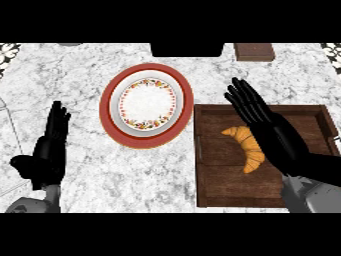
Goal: Pick the croissant from the tray and place it in the plate
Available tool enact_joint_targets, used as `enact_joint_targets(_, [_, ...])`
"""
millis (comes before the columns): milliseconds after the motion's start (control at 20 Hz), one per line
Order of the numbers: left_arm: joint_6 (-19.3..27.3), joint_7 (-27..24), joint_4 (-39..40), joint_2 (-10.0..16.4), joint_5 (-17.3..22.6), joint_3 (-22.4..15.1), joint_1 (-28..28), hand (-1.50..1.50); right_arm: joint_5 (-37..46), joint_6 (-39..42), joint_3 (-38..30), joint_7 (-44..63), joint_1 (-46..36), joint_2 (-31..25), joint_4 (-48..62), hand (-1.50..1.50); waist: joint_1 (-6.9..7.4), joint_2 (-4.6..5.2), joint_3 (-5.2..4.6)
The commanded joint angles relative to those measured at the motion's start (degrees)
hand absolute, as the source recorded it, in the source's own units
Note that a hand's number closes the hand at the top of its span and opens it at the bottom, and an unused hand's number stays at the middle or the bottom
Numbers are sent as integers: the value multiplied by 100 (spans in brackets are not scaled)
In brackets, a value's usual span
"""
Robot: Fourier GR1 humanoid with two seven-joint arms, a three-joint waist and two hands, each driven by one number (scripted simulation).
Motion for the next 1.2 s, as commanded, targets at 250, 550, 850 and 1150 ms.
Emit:
enact_joint_targets(250, [-898,980,110,758,22,-172,-563,0,-1103,3045,-233,-101,-1109,-1059,1655,150,348,272,-25])
enact_joint_targets(550, [-1142,1339,254,639,276,-208,-628,0,210,2761,-1037,-2437,-854,-1201,3234,-150,225,235,-22])
enact_joint_targets(850, [-1226,1228,548,599,242,-122,-812,0,1999,3313,-375,-4159,-1156,-1913,3878,-150,232,201,-30])
enact_joint_targets(1150, [-1479,1259,773,672,304,22,-945,0,2951,2747,136,-5017,-1691,-2118,4710,-150,204,165,-43])
